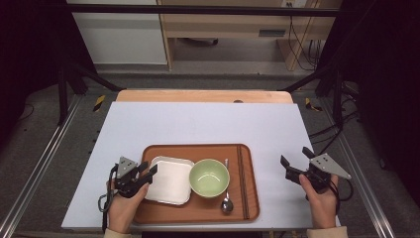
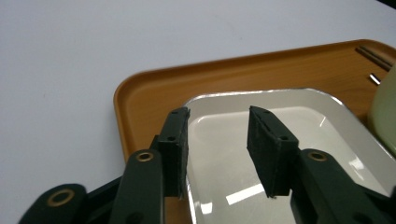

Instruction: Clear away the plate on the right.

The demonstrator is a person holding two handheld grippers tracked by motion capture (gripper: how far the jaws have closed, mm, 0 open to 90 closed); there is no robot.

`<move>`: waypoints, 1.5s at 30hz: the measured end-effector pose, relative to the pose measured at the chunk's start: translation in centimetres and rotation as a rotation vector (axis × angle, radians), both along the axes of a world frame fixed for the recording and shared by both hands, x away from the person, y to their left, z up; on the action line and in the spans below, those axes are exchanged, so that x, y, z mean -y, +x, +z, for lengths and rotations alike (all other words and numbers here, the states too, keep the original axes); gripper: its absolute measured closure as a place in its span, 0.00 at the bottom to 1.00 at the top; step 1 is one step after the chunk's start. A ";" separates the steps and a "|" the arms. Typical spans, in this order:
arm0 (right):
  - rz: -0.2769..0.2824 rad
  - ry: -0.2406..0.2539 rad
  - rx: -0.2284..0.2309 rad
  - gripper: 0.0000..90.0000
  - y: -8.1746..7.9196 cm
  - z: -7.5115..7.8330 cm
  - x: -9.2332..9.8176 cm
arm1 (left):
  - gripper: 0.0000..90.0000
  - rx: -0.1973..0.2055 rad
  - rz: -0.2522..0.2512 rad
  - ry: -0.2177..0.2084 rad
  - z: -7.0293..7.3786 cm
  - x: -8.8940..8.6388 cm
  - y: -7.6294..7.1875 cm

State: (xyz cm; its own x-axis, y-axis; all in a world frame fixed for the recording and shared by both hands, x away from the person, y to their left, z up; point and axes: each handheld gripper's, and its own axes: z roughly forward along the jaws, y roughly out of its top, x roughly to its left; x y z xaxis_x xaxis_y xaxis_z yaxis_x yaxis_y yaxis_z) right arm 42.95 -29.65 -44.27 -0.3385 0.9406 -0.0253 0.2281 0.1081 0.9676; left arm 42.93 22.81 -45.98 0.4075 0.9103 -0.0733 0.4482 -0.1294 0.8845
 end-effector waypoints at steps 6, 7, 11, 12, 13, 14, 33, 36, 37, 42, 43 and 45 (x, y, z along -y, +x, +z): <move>-0.003 -0.021 -0.004 0.14 0.1 -0.1 -0.2 | 0.49 0.062 -0.053 0.006 0.2 0.2 0.5; -0.005 -0.023 -0.007 0.14 0.2 -0.2 -0.3 | 0.48 0.071 -0.056 0.005 0.3 0.1 0.5; -0.005 -0.016 -0.016 0.12 0.3 -0.2 -0.3 | 0.44 0.093 -0.068 0.022 0.6 -0.1 0.6; -0.005 -0.018 -0.015 0.12 0.3 -0.3 -0.3 | 0.42 0.097 -0.072 0.022 0.6 -0.1 0.6; -0.008 -0.019 -0.016 0.12 0.3 -0.3 -0.3 | 0.40 0.099 -0.073 0.020 0.6 -0.2 0.6; -0.008 -0.016 -0.015 0.12 0.3 -0.3 -0.3 | 0.39 0.103 -0.075 0.016 0.6 -0.2 0.6; 0.003 0.032 0.001 0.10 1.0 -0.1 0.0 | 0.15 0.288 -0.200 0.007 2.7 -1.4 0.7; 0.019 0.071 0.016 0.10 1.1 0.2 0.1 | 0.13 0.319 -0.225 -0.005 3.4 -1.7 1.1; 0.023 0.077 0.025 0.10 1.3 0.2 0.2 | 0.12 0.325 -0.236 -0.011 3.5 -1.8 1.3; 0.044 0.098 0.042 0.10 1.7 0.6 -0.1 | 0.09 0.351 -0.292 -0.024 4.1 -2.1 2.5; 0.050 0.091 0.043 0.10 1.9 0.7 -0.2 | 0.09 0.352 -0.303 -0.029 4.2 -2.1 2.7; 0.060 0.090 0.043 0.10 1.9 0.8 -0.4 | 0.08 0.361 -0.321 -0.038 4.3 -2.1 3.0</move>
